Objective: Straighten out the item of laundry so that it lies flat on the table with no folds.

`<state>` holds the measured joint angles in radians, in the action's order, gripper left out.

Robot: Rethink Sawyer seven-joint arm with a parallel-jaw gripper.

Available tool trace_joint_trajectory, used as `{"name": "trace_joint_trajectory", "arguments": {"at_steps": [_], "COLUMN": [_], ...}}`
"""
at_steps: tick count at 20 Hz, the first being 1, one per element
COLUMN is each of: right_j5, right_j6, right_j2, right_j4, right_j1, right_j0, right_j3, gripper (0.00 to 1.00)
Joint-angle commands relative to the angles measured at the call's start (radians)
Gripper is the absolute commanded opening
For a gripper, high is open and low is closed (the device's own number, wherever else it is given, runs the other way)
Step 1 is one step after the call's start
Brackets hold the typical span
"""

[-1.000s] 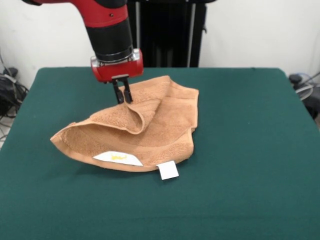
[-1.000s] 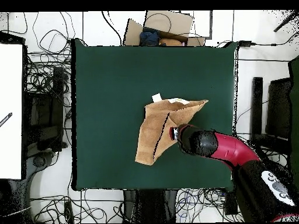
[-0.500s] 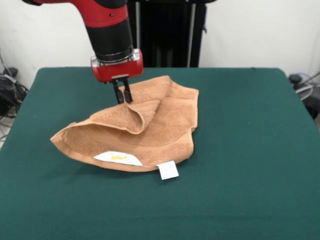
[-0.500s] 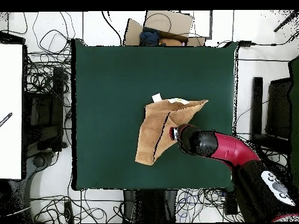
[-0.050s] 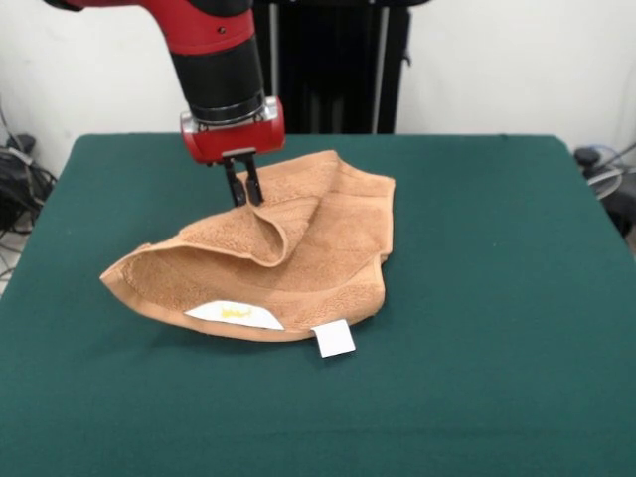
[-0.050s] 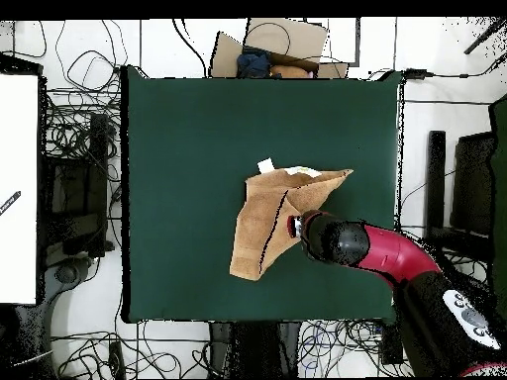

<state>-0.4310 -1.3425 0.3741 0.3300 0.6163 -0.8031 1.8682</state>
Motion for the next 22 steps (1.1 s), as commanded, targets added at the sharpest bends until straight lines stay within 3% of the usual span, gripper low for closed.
{"name": "trace_joint_trajectory", "arguments": {"at_steps": [1, 21, 22], "right_j5": [-0.008, -0.011, -0.009], "right_j6": [-0.115, -0.112, -0.110], "right_j2": [0.012, 0.012, 0.014], "right_j4": [-0.012, -0.010, -0.009], "right_j1": [-0.014, -0.016, -0.017], "right_j0": [0.014, 0.018, 0.017], "right_j3": [0.047, 0.039, 0.039], "gripper": [0.00, 0.00, 1.00]}}
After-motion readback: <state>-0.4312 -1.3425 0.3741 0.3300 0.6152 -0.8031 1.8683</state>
